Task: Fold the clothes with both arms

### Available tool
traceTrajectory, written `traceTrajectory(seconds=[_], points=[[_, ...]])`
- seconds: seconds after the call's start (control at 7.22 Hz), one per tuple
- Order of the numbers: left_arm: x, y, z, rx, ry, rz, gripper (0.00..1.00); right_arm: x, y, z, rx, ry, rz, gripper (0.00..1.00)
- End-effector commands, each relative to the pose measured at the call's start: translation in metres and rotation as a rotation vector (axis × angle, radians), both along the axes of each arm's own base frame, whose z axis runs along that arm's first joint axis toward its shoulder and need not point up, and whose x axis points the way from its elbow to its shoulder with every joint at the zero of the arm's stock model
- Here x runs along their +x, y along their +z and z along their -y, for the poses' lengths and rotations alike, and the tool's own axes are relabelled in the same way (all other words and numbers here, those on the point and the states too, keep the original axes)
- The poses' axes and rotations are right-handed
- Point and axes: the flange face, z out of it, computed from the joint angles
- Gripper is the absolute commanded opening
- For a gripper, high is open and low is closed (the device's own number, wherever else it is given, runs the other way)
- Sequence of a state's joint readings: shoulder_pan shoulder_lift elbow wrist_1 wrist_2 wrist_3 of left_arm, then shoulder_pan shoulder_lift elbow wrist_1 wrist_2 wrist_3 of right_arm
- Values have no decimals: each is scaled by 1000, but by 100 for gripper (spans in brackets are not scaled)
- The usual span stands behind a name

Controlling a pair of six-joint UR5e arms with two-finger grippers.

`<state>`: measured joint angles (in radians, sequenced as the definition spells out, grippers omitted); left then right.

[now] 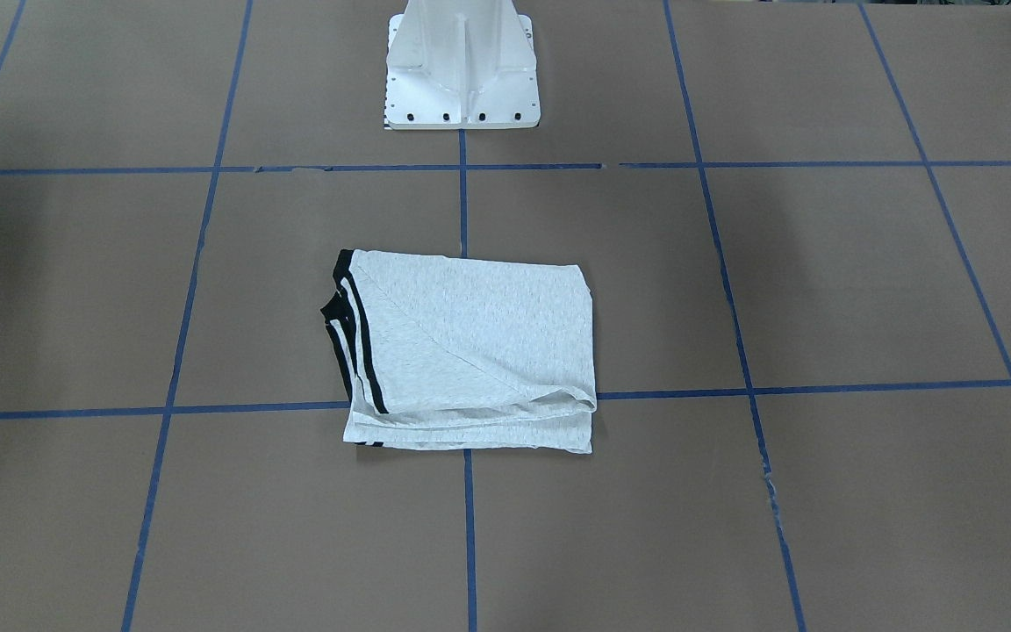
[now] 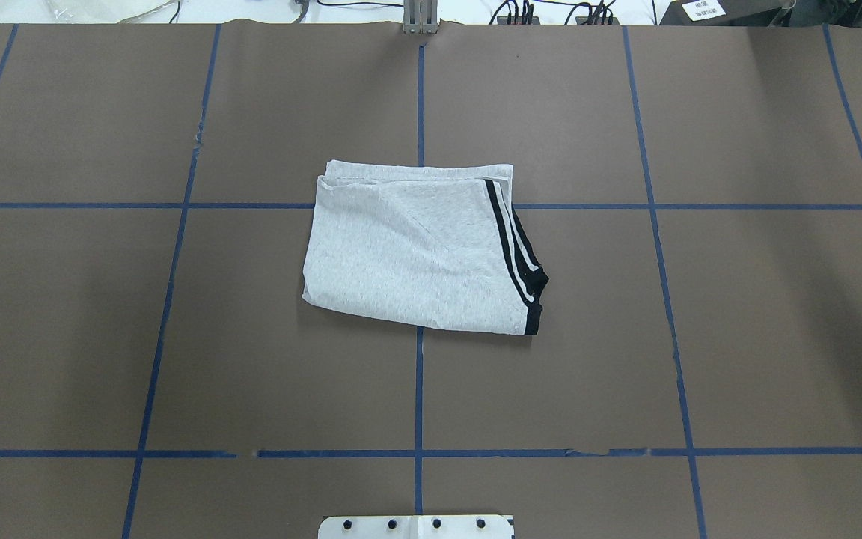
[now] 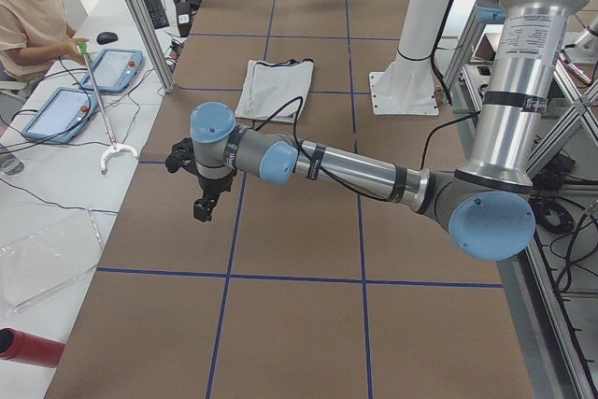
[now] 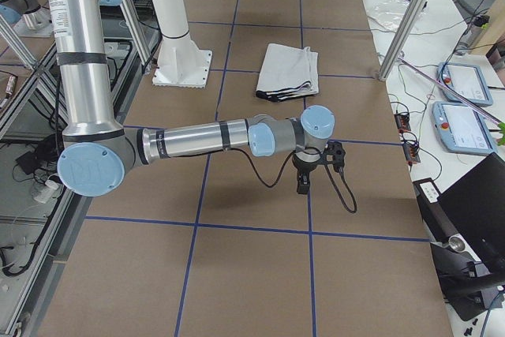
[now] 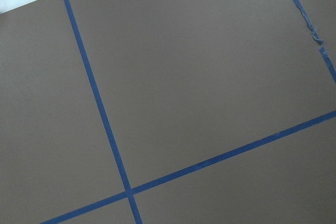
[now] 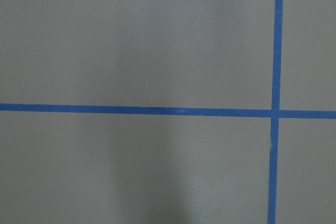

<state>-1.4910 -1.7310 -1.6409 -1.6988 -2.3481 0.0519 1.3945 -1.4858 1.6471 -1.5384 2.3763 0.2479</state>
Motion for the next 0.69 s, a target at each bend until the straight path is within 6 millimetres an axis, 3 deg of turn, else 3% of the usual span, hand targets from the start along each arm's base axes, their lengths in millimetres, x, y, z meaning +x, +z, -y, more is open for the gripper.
traceTrajectory(seconds=[0.0, 0.28, 0.42, 0.55], points=[[-1, 9, -1, -7, -1, -1, 100, 1, 3, 0, 29, -36, -7, 100], [3, 38, -33, -33, 38, -98, 100, 4, 25, -11, 47, -92, -14, 100], [2, 37, -33, 3, 31, -97, 100, 9, 35, -19, 57, -113, -15, 100], [0, 55, -46, -28, 24, -83, 100, 19, 47, -30, 33, -99, -6, 100]])
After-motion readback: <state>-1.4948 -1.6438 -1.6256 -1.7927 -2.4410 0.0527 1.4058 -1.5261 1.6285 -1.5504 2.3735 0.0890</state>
